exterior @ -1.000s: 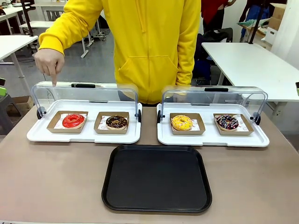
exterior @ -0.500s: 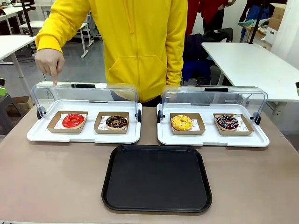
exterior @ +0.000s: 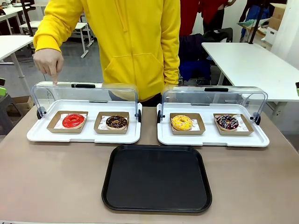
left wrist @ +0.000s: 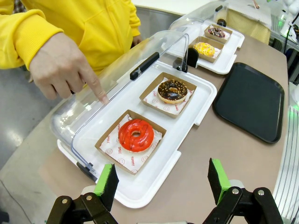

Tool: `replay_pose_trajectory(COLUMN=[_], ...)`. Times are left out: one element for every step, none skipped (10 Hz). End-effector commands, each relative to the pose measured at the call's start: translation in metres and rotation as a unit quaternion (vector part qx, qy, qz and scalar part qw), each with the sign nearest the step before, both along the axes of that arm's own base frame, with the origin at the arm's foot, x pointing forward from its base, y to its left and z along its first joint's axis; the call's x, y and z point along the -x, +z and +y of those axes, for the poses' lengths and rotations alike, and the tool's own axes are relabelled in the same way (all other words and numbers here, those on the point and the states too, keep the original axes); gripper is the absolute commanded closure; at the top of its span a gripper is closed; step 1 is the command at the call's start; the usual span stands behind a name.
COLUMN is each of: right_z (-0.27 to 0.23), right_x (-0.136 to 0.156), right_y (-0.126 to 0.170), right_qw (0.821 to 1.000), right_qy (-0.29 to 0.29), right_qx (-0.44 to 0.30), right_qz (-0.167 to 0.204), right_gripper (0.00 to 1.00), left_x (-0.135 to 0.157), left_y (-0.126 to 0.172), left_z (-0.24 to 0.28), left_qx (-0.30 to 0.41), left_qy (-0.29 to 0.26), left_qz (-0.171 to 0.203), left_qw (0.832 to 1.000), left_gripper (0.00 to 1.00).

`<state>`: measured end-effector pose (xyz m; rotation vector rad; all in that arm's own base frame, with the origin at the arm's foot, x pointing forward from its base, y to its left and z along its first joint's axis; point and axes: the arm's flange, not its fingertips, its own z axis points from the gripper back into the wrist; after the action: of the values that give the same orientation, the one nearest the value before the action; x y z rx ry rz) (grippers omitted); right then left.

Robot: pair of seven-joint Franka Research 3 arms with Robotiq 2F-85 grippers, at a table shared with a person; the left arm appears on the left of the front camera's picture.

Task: Move the first donut from the left to the tray.
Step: Pick up the Paper togo box containing the Donut indicated by the person and place it on the Handle tray.

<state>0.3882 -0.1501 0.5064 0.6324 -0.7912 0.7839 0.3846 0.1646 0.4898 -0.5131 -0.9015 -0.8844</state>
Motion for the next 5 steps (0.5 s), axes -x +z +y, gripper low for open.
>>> replay_pose_trajectory(right_z=[-0.001, -0.001, -0.001, -0.001, -0.001], right_x=[-0.004, -0.004, -0.004, -0.004, -0.004], right_y=[0.002, 0.002, 0.002, 0.002, 0.002], right_qw=[1.000, 1.000, 1.000, 1.000, 1.000], right_qy=[0.005, 0.005, 0.005, 0.005, 0.005], right_qx=[-0.006, -0.006, -0.006, -0.006, -0.006], right_qz=[-0.016, -0.016, -0.016, -0.016, -0.016], right_gripper=[0.00, 0.00, 0.00, 0.00, 0.00], left_x=[-0.002, -0.002, 0.000, -0.002, -0.002], left_y=[0.000, 0.000, 0.000, 0.013, 0.026], left_z=[0.001, 0.001, 0.000, -0.010, -0.026], left_qx=[0.007, 0.007, 0.000, -0.049, -0.104], left_qy=[-0.006, -0.006, 0.000, -0.009, -0.008], left_qz=[-0.014, -0.014, 0.000, -0.012, -0.037], left_qw=[1.000, 1.000, 1.000, 0.999, 0.994], left_gripper=[0.00, 0.00, 0.00, 0.00, 0.00])
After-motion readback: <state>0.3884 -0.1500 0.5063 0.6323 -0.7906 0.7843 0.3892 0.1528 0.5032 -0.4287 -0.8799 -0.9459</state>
